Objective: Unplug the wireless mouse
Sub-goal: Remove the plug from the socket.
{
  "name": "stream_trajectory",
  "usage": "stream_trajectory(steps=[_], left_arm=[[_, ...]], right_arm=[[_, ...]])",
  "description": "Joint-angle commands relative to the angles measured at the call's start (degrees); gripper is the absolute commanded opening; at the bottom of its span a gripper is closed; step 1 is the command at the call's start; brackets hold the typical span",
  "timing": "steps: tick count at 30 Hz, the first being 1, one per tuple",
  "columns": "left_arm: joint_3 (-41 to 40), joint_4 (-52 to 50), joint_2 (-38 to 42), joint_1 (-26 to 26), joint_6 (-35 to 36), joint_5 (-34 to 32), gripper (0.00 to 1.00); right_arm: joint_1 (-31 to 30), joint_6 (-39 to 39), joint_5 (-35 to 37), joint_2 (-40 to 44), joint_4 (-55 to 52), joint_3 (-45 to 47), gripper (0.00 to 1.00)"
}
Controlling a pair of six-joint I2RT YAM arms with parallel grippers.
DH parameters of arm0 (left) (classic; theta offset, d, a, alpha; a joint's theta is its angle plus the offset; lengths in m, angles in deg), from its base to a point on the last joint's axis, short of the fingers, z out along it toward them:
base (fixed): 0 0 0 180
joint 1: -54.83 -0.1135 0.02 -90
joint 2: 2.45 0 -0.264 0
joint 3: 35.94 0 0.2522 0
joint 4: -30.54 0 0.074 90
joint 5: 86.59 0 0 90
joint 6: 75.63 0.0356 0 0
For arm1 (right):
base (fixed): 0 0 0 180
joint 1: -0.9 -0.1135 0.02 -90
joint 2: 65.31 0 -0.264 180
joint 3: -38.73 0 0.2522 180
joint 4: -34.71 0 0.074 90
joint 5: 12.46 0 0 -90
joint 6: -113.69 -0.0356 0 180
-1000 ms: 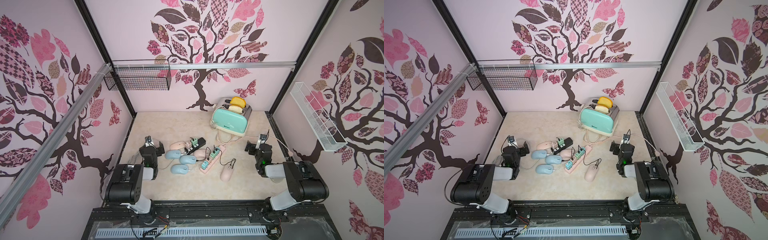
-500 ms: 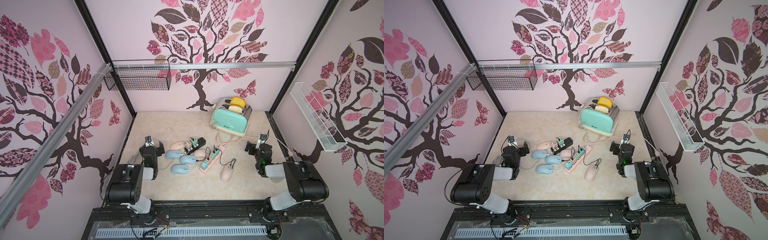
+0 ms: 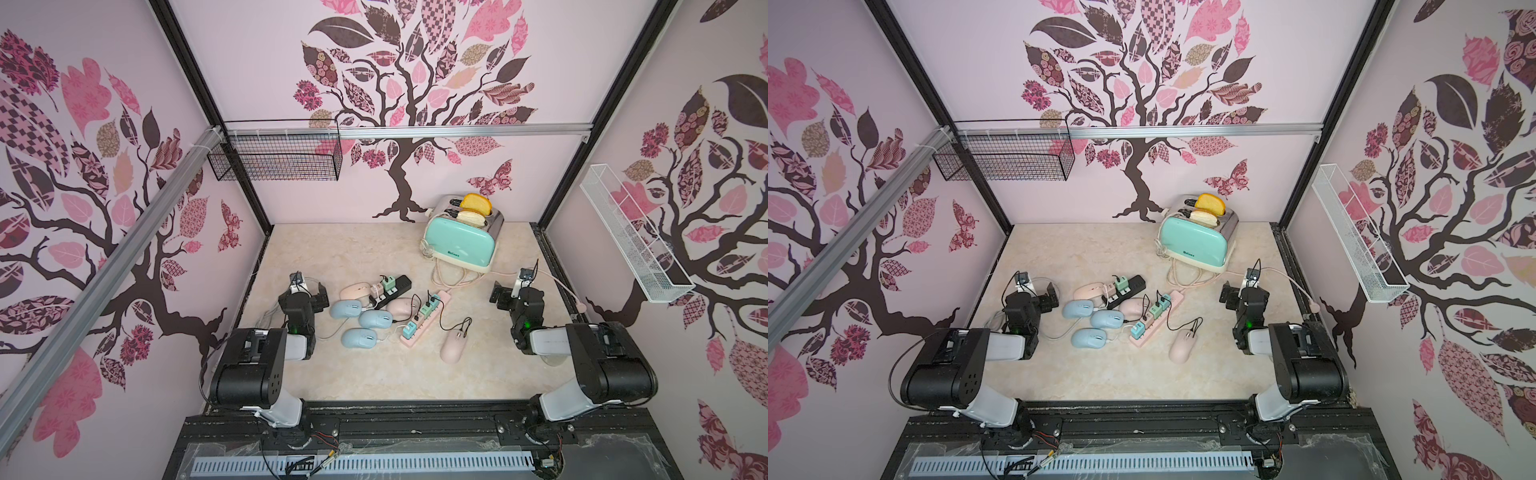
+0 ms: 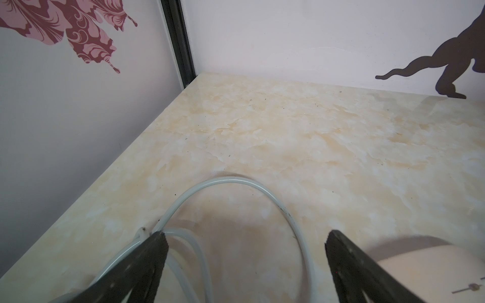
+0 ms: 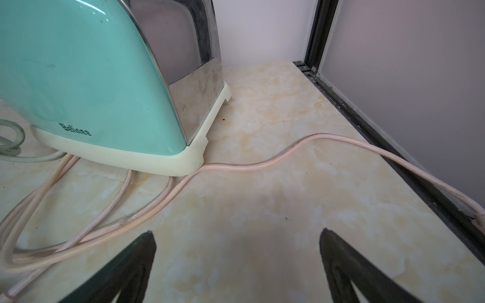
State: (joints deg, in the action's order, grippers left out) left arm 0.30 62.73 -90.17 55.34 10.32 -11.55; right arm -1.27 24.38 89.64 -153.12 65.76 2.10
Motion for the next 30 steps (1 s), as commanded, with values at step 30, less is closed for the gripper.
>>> stream_trajectory(steps=[30], left_arm=[[33.07, -63.29, 23.61, 13.15, -28.13, 28.75, 0.91]], right_arm=[[-6.14, -33.02, -3.65, 19.79, -76.91, -34.82, 1.00]])
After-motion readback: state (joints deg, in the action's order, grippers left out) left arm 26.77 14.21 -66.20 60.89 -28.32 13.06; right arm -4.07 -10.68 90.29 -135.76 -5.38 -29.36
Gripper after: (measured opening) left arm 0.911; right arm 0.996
